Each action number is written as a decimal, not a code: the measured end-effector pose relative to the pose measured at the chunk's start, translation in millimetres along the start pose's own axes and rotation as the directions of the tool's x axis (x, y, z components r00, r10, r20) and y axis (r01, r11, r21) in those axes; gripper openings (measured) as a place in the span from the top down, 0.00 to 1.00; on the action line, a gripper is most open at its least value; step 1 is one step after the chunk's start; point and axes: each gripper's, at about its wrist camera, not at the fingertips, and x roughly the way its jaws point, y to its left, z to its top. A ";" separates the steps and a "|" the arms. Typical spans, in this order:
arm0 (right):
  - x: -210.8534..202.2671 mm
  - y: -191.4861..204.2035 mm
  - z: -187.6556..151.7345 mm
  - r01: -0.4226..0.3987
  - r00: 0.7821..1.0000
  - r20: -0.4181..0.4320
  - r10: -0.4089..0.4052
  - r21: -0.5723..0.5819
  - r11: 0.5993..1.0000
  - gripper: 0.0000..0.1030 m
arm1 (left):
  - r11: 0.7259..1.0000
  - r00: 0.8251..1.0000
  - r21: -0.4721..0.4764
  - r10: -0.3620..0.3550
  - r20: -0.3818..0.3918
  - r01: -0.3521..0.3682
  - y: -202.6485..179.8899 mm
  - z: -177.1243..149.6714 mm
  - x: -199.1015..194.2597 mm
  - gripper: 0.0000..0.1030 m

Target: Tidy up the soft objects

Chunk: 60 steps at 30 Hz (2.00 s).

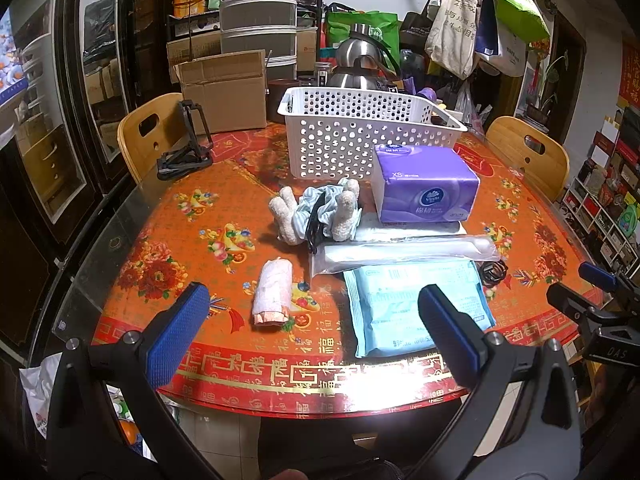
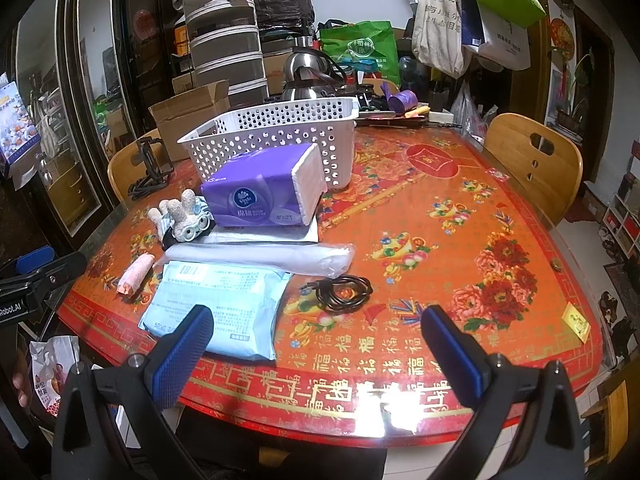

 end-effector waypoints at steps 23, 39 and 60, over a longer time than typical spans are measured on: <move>5.9 -8.6 -1.9 -0.039 0.999 0.036 0.037 0.036 0.999 0.00 | 0.998 0.998 -0.027 -0.061 0.019 0.062 4.9 -1.2 3.4 0.00; 93.9 -35.5 -20.1 0.021 0.999 -0.034 -0.019 0.047 0.999 0.10 | 0.997 0.993 -0.040 -0.066 -0.097 0.063 55.3 -26.8 98.1 0.00; 120.0 -12.6 -11.1 0.056 0.997 -0.058 -0.060 -0.069 0.996 0.34 | 0.999 0.996 0.038 -0.036 -0.085 0.039 50.2 -36.2 142.5 0.40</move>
